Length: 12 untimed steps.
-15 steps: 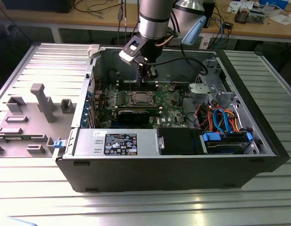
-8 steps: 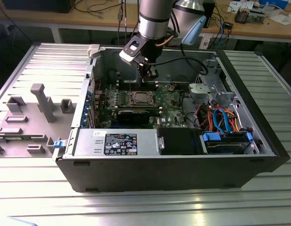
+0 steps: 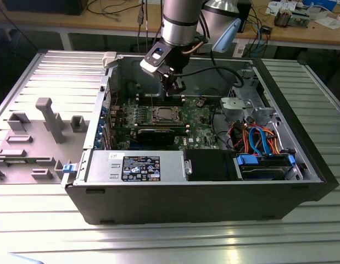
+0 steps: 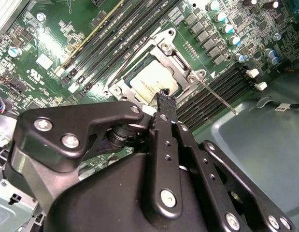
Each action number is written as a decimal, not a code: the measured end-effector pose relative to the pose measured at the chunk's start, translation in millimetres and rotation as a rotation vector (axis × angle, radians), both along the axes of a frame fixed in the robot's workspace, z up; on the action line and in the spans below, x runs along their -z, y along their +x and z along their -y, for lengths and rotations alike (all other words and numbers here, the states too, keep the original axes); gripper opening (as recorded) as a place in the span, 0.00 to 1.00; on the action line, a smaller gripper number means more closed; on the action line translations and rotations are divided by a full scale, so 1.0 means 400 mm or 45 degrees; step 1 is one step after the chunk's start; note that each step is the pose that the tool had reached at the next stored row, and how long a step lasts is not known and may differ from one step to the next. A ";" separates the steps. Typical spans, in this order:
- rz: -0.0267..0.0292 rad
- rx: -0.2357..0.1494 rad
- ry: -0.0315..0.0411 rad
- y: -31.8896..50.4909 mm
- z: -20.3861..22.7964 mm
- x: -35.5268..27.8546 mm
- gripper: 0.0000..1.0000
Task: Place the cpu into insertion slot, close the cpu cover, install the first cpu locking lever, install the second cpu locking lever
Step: 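Install the first cpu locking lever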
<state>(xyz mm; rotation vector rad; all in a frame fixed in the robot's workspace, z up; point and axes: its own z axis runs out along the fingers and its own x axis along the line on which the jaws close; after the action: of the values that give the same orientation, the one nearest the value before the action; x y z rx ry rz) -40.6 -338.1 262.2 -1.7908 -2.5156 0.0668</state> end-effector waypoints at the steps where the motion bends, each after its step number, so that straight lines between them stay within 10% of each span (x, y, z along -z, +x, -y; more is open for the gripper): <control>1: -0.0001 -0.003 -0.0001 0.000 0.000 0.000 0.11; 12: -0.0001 -0.030 0.0000 0.000 0.000 0.000 0.11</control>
<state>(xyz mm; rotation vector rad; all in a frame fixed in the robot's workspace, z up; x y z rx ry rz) -40.6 -338.2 262.2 -1.7610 -2.5371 0.0678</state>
